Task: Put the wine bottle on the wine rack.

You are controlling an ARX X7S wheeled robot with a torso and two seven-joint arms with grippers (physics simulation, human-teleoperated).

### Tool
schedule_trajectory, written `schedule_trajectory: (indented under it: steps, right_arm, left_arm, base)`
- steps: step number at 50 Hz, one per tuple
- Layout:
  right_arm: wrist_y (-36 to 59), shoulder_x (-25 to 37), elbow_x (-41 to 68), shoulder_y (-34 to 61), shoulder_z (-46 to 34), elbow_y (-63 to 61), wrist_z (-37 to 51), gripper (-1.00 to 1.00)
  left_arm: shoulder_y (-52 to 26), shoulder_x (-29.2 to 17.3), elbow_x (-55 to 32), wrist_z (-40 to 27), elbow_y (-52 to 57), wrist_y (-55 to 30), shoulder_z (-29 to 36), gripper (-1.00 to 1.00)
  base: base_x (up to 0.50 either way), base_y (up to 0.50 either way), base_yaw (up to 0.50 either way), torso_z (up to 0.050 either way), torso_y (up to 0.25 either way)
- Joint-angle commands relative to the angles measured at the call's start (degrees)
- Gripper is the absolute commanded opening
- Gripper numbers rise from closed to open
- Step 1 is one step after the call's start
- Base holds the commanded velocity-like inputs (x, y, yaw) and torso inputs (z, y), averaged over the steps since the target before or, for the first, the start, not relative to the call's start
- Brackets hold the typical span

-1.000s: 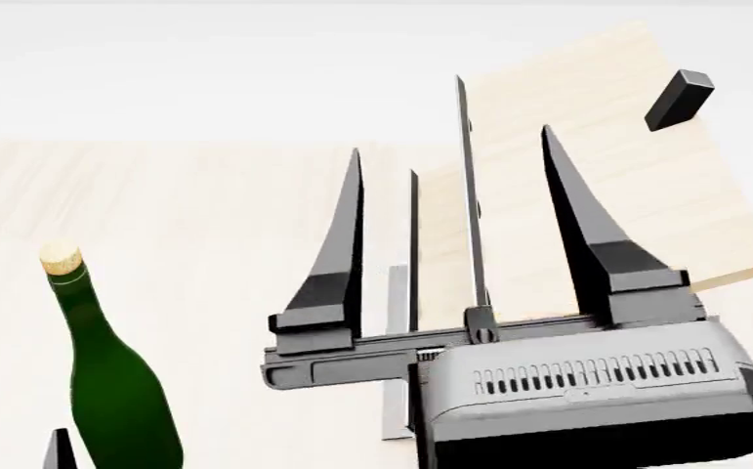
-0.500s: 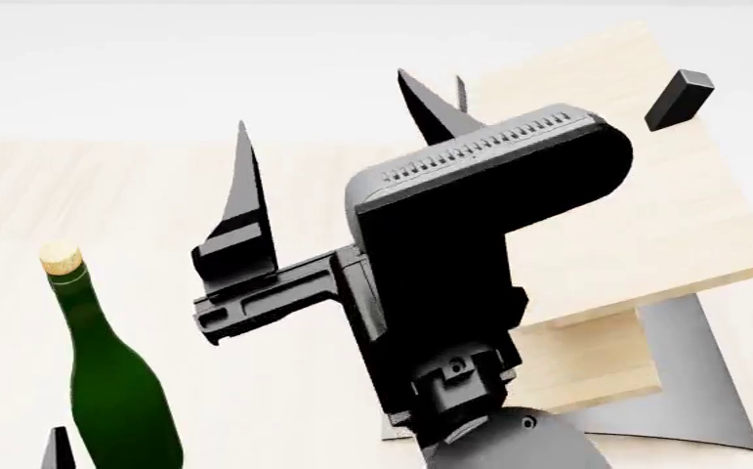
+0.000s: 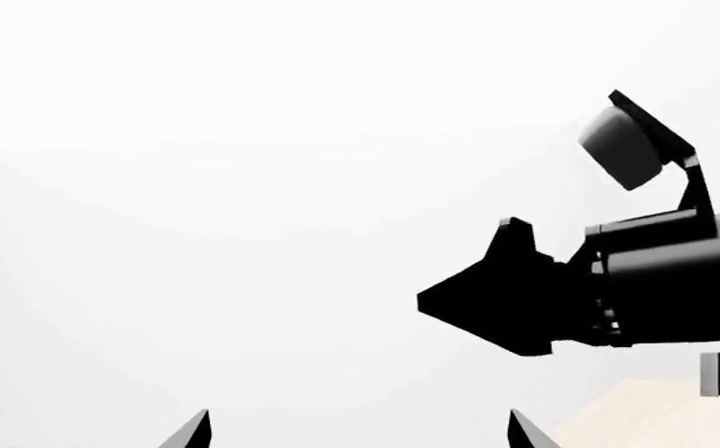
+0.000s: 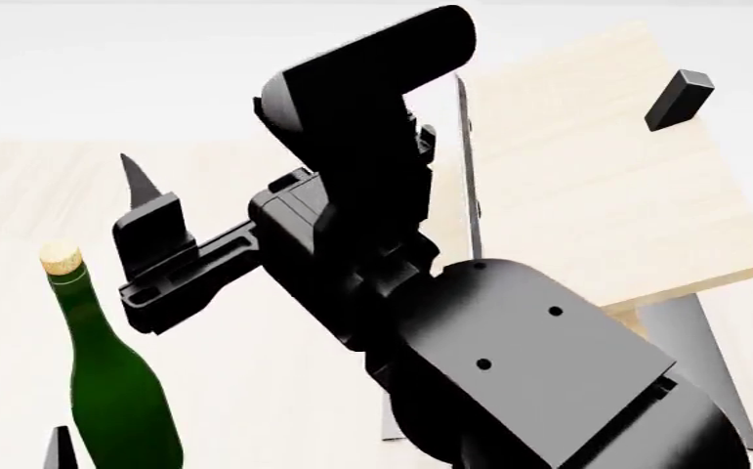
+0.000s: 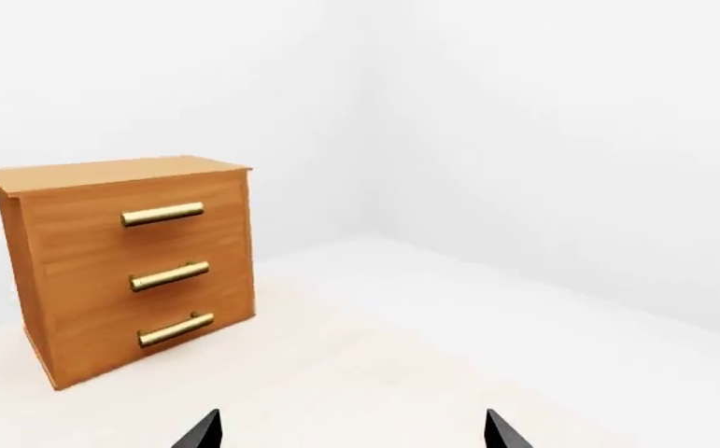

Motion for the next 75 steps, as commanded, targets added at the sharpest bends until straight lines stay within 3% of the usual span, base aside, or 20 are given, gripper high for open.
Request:
schedule_trajectory:
  steps: [1, 4, 22, 44, 67, 75]
  right_arm:
    - [5.14, -2.10, 7.18, 5.44, 3.01, 9.34, -2.86, 1.00]
    - [7.71, -2.63, 10.05, 6.17, 3.75, 9.89, -2.73, 1.00]
    - [-1.57, 0.57, 2.68, 6.22, -8.86, 18.23, -10.83, 1.00]
    - [-3.41, -0.71, 2.70, 4.23, -12.93, 19.42, -10.69, 1.00]
    - [-13.07, -4.16, 0.77, 5.56, -15.95, 34.16, -14.58, 1.00]
    - [-13.52, -5.04, 2.20, 5.33, -17.62, 33.40, -13.30, 1.00]
  left_arm:
    - [-0.10, -0.11, 0.00, -0.20, -0.17, 0.04, 0.23, 1.00]
    - [-0.12, -0.10, 0.07, -0.25, -0.42, 0.25, 0.37, 1.00]
    - [-0.29, -0.38, -0.04, -0.48, -0.71, 0.57, 0.73, 1.00]
    - [-0.61, -0.70, -0.23, -0.77, -0.87, 0.42, 0.95, 1.00]
    - [-0.73, -0.74, 0.14, -0.99, -1.47, 1.01, 1.91, 1.00]
    - [-0.87, -0.83, 0.05, -1.11, -1.53, 1.04, 2.00, 1.00]
  base:
    - [0.00, 0.00, 0.00, 0.000, 0.000]
    - [0.00, 0.00, 0.00, 0.000, 0.000]
    - [0.00, 0.00, 0.00, 0.000, 0.000]
    - [0.00, 0.00, 0.00, 0.000, 0.000]
    - [0.00, 0.00, 0.00, 0.000, 0.000]
    - [0.00, 0.00, 0.00, 0.000, 0.000]
